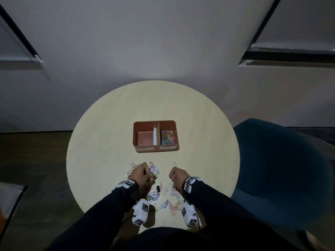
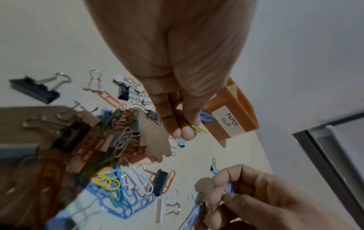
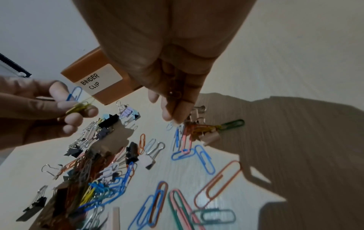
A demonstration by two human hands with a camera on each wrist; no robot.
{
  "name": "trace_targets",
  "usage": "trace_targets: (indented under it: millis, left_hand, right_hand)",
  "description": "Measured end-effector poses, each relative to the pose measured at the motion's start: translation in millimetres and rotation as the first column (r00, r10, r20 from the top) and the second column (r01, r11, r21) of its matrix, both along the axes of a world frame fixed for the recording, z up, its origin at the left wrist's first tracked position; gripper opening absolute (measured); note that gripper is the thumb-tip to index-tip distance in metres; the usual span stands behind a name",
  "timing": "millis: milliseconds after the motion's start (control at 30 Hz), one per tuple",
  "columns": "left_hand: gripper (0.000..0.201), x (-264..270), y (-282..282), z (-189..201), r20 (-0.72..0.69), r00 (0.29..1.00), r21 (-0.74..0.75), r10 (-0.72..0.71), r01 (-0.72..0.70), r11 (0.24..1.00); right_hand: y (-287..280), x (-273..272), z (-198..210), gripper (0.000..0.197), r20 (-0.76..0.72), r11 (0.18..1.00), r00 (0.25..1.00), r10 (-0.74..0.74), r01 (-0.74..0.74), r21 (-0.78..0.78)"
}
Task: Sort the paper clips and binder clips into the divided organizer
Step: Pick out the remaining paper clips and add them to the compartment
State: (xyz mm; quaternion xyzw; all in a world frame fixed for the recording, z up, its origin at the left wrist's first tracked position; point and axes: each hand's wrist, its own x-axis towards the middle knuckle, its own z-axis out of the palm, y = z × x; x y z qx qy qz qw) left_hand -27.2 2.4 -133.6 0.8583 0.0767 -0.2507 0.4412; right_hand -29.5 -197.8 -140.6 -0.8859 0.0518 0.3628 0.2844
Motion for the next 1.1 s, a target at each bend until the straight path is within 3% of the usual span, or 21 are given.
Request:
trace_targets:
  millis: [100, 200, 367, 467, 667, 767, 867, 967, 1100]
  left_hand:
    - [0.019, -12, 6, 0, -0.052, 0.998, -0.228, 0.039, -0.050, 0.972]
    - [0.019, -21, 12, -8, -0.078, 0.994, -0.342, 0.074, -0.096, 0.935]
    - [0.009, -35, 15, -15, -0.131, 0.989, -0.357, 0.066, -0.109, 0.928]
    - [0.005, -42, 16, -22, -0.187, 0.978, -0.394, 0.091, -0.159, 0.905]
    - [0.023, -54, 15, -25, -0.270, 0.953, -0.383, 0.135, -0.235, 0.893]
    - [0.029, -58, 14, -25, -0.300, 0.935, -0.404, 0.191, -0.305, 0.862]
    - [0.032, -58, 14, -26, -0.313, 0.923, -0.400, 0.224, -0.342, 0.850]
    - [0.035, -57, 14, -23, -0.274, 0.937, -0.322, 0.217, -0.302, 0.897]
    - [0.037, -56, 16, -16, -0.117, 0.989, -0.070, 0.087, -0.096, 0.993]
  right_hand:
    - [-1, -14, -6, 0.032, 0.029, 0.997, 0.997, -0.073, 0.072, 0.021]
    - [5, -25, 4, 0.023, -0.023, 1.000, 1.000, -0.018, 0.018, 0.009]
    - [10, -46, 5, 0.003, 0.019, 0.986, 0.989, 0.149, -0.146, -0.085]
    - [6, -59, -2, 0.024, 0.052, 0.950, 0.954, 0.295, -0.287, -0.124]
    - [6, -74, -6, 0.046, 0.091, 0.889, 0.900, 0.427, -0.400, -0.221]
    - [6, -80, -10, 0.049, 0.112, 0.895, 0.914, 0.389, -0.346, -0.280]
    - [2, -85, -13, 0.067, 0.091, 0.895, 0.934, 0.347, -0.300, -0.330]
    - [-1, -90, -15, 0.081, 0.041, 0.877, 0.935, 0.351, -0.313, -0.363]
    - [3, -94, -20, 0.063, -0.006, 0.867, 0.929, 0.370, -0.347, -0.357]
